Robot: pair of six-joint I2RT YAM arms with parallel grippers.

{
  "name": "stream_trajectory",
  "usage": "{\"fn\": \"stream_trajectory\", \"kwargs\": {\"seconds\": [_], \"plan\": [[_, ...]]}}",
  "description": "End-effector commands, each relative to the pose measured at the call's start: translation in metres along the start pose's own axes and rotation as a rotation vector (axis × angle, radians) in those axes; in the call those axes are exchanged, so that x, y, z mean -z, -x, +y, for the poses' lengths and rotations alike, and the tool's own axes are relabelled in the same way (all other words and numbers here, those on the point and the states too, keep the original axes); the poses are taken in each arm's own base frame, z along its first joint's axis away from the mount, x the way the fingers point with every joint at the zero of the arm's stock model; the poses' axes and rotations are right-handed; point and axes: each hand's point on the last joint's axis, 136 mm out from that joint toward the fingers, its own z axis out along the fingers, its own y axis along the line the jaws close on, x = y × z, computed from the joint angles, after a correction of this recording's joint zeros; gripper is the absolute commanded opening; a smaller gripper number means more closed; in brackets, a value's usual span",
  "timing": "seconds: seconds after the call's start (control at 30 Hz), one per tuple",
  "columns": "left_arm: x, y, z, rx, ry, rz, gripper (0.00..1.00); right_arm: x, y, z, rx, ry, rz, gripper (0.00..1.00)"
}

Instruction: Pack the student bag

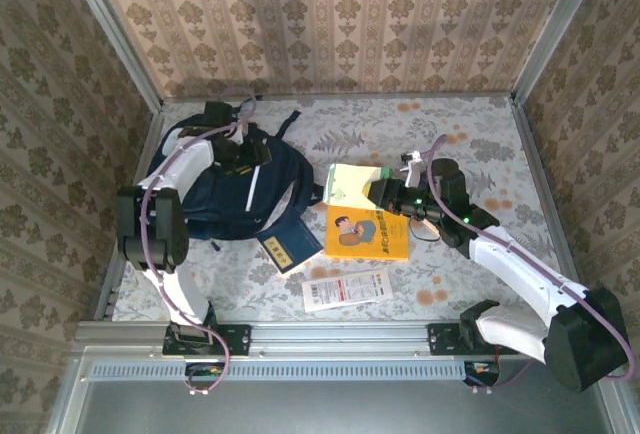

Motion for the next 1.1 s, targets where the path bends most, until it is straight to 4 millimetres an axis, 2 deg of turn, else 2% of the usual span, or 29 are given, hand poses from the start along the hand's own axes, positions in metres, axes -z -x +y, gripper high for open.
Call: {"fn": "stream_trajectory", "kwargs": {"seconds": [0.0, 0.17, 0.3, 0.43, 0.5, 0.6, 0.73, 0.8, 0.9, 1.0, 1.07], "plan": [[-0.008, -0.002, -0.014, -0.007, -0.089, 0.033, 0.55, 0.003, 0.003, 0.002, 0.036, 0.017, -0.004, 0.00], [-0.009, -0.007, -0.029, -0.024, -0.163, 0.036, 0.49, 0.002, 0.003, -0.005, 0.010, 0.016, 0.002, 0.00], [-0.008, -0.012, -0.033, -0.026, -0.186, 0.052, 0.37, 0.000, 0.002, -0.008, -0.002, 0.019, 0.006, 0.00], [-0.017, -0.022, -0.029, -0.021, -0.179, 0.086, 0.25, -0.003, 0.003, -0.010, -0.014, 0.022, 0.007, 0.00], [-0.025, -0.028, -0.024, -0.015, -0.154, 0.111, 0.25, -0.005, 0.003, -0.009, -0.024, 0.027, 0.010, 0.00], [-0.032, -0.033, -0.014, -0.011, -0.098, 0.137, 0.31, -0.005, 0.002, -0.008, -0.032, 0.036, 0.016, 0.00], [-0.034, -0.036, -0.003, -0.016, -0.033, 0.159, 0.30, -0.002, 0.002, -0.006, -0.027, 0.037, 0.013, 0.00], [-0.035, -0.037, -0.002, -0.018, -0.021, 0.168, 0.27, -0.001, 0.002, -0.004, -0.026, 0.038, 0.012, 0.00], [-0.032, -0.035, -0.010, -0.021, -0.054, 0.170, 0.02, 0.000, 0.002, -0.004, -0.025, 0.036, 0.014, 0.00], [-0.015, -0.027, -0.025, -0.032, -0.095, 0.140, 0.00, 0.001, 0.001, -0.005, -0.023, 0.030, 0.017, 0.00], [0.004, -0.019, -0.037, -0.053, -0.115, 0.104, 0.00, 0.001, 0.002, -0.005, -0.022, 0.028, 0.014, 0.00]]}}
